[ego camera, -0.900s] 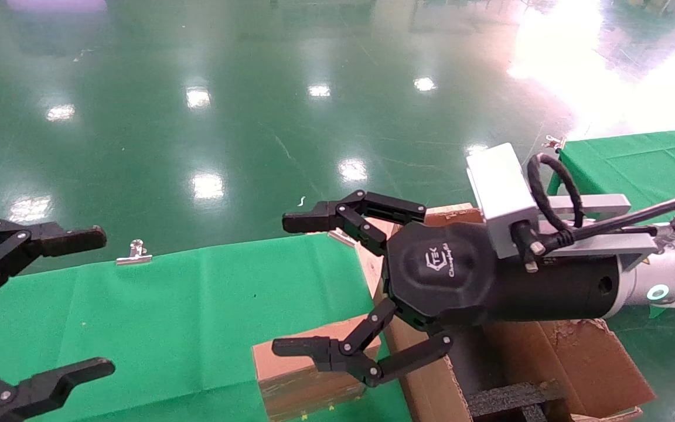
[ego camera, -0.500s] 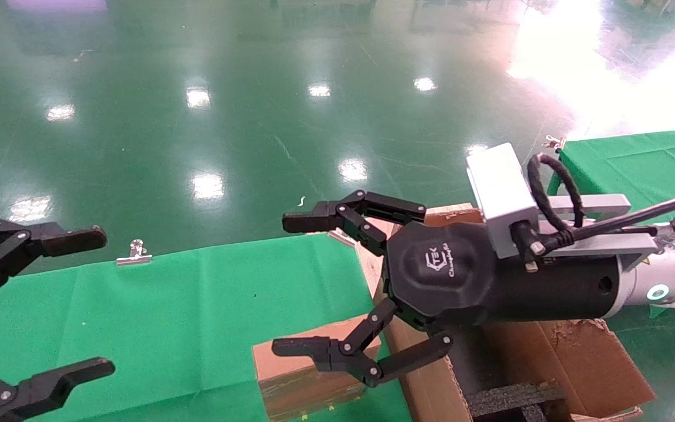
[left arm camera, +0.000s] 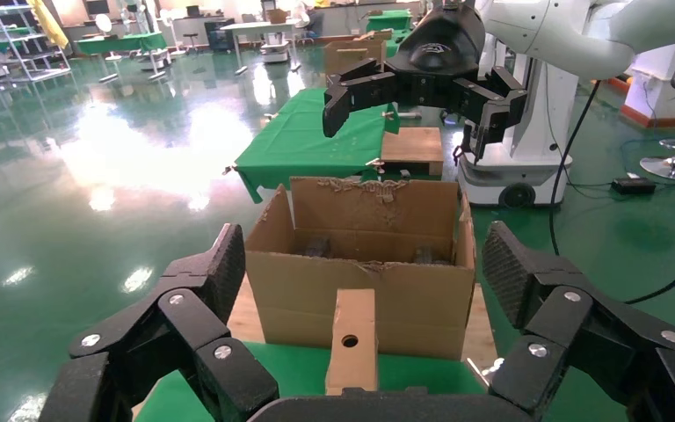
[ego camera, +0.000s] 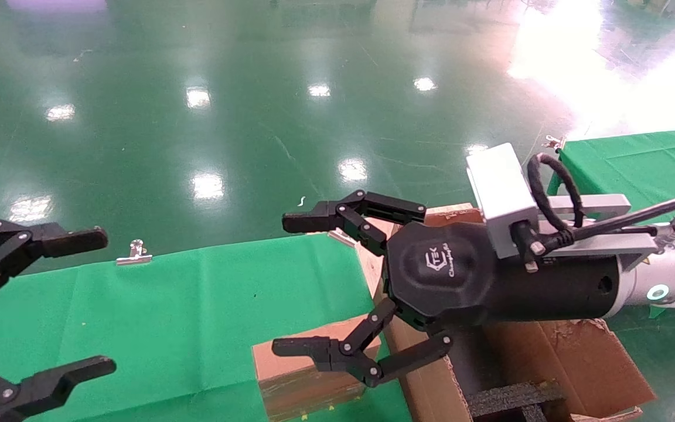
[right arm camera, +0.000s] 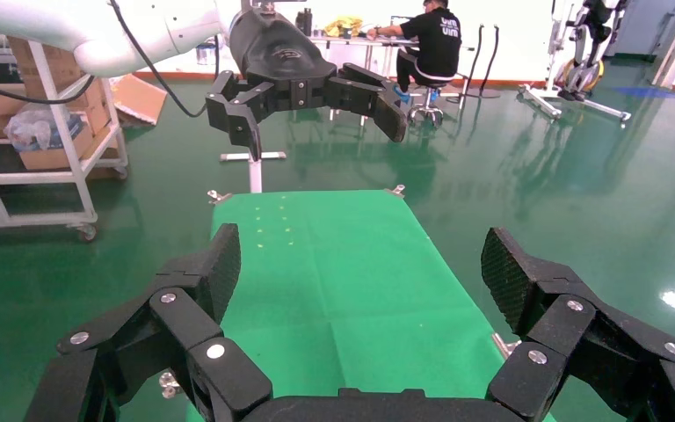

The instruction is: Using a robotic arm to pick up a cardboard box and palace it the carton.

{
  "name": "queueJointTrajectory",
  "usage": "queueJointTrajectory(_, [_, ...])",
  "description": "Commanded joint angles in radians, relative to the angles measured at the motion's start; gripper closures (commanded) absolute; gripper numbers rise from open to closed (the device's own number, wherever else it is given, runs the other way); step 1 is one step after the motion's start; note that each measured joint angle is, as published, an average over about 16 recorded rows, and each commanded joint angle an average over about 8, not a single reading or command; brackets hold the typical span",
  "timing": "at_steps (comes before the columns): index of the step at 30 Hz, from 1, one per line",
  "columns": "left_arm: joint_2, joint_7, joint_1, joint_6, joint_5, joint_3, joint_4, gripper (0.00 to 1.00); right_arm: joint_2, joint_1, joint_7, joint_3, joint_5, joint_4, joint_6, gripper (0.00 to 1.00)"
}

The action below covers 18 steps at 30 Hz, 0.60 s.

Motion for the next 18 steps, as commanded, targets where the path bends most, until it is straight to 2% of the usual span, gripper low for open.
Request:
queueJointTrajectory(1, [0.000,0.000,0.000,0.000,0.000,0.000,0.000,1.00,0.000,0.000,0.000,0.000,0.000,0.000,0.000,0.00])
queueJointTrajectory(10, [0.000,0.000,0.000,0.000,0.000,0.000,0.000,1.00,-0.006,0.012,0.001,-0.011,-0.018,-0.004,-0.006,0.00])
queueJointTrajectory(18, [0.000,0.000,0.000,0.000,0.000,0.000,0.000,1.00,-0.042,0.104,0.003,-0.083,-0.153,-0.047,-0.042,0.00])
